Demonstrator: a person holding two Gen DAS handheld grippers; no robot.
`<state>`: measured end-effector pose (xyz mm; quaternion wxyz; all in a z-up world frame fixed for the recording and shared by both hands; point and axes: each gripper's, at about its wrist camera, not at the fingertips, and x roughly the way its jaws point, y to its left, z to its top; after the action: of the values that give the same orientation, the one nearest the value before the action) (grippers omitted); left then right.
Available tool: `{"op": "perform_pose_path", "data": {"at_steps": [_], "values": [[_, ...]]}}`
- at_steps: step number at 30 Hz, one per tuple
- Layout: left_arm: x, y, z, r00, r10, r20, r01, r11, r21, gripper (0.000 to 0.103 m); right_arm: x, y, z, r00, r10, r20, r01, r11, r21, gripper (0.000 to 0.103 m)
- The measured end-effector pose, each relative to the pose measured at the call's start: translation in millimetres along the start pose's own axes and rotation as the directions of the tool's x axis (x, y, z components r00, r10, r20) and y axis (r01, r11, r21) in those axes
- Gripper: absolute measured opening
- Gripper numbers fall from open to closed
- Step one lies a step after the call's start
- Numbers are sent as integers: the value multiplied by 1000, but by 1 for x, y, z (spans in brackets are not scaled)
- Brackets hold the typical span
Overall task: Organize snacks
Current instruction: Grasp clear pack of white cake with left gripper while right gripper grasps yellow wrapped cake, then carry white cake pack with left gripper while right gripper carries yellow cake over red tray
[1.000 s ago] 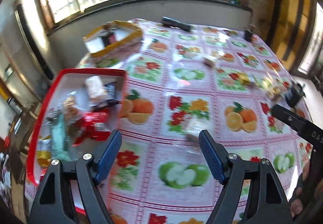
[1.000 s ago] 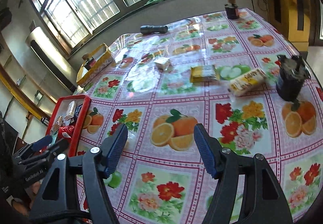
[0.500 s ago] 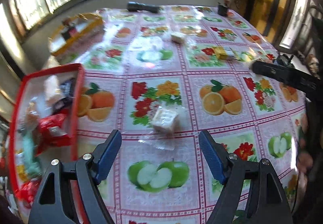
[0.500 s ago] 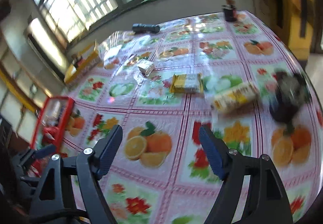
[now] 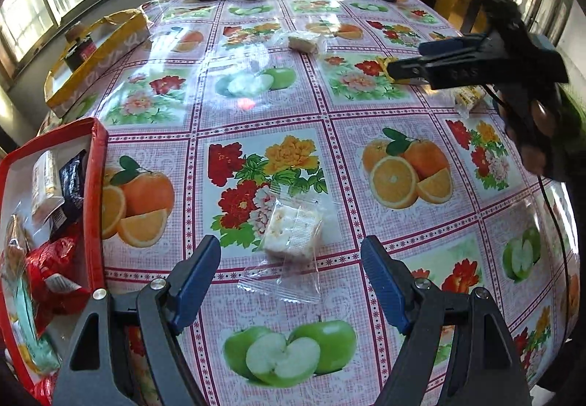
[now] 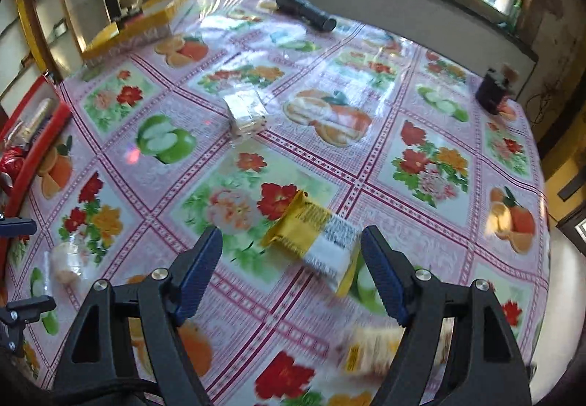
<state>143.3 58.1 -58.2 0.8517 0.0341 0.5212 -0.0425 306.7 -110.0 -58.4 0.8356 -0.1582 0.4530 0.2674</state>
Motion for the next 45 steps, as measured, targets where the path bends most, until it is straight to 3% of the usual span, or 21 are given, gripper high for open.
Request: {"op": "perform_pose_path", "data": {"at_steps": [6, 11, 15, 20, 24, 27, 33, 37, 39, 40, 41, 45], "values": [[12, 2, 5, 1000, -14, -19, 14, 1000, 10, 79, 25, -5, 7, 997, -9, -71, 7, 999, -40, 78], [26, 5, 7, 998, -30, -50, 30, 1000, 5, 78, 26, 1, 0, 997, -15, -82, 10, 999, -53, 78], [36, 9, 10, 997, -38, -68, 36, 999, -29, 76, 22, 2, -4, 998, -22, -61, 21, 1000, -20, 68], [35, 7, 12, 998, -33, -63, 31, 999, -27, 64, 20, -4, 2, 998, -19, -56, 22, 998, 50, 58], [35, 7, 13, 998, -35, -57, 33, 999, -37, 61, 19, -12, 4, 999, 33, -41, -28, 992, 127, 60], [35, 7, 13, 998, -34, -53, 32, 999, -39, 61, 19, -11, 6, 999, 25, -27, -21, 988, 154, 60], [34, 11, 13, 998, -38, -42, 36, 998, -50, 55, 30, -4, 11, 999, -39, -33, 41, 995, 89, 65], [34, 13, 13, 999, -31, -37, 30, 998, -50, 50, 35, -3, 20, 999, -32, -31, 33, 998, 48, 65], [34, 12, 13, 999, -29, -32, 27, 998, -50, 44, 38, -5, 20, 999, -3, -43, 6, 998, 70, 59], [34, 13, 13, 999, -28, -27, 27, 998, -51, 35, 37, -6, 20, 999, 0, -42, 3, 997, 82, 54], [33, 13, 13, 999, -28, -25, 27, 998, -53, 33, 36, -6, 19, 999, -6, -43, 9, 996, 89, 41], [32, 13, 12, 999, -33, -23, 31, 998, -58, 31, 24, -3, 7, 999, 11, -46, -3, 986, 168, 40]]}}
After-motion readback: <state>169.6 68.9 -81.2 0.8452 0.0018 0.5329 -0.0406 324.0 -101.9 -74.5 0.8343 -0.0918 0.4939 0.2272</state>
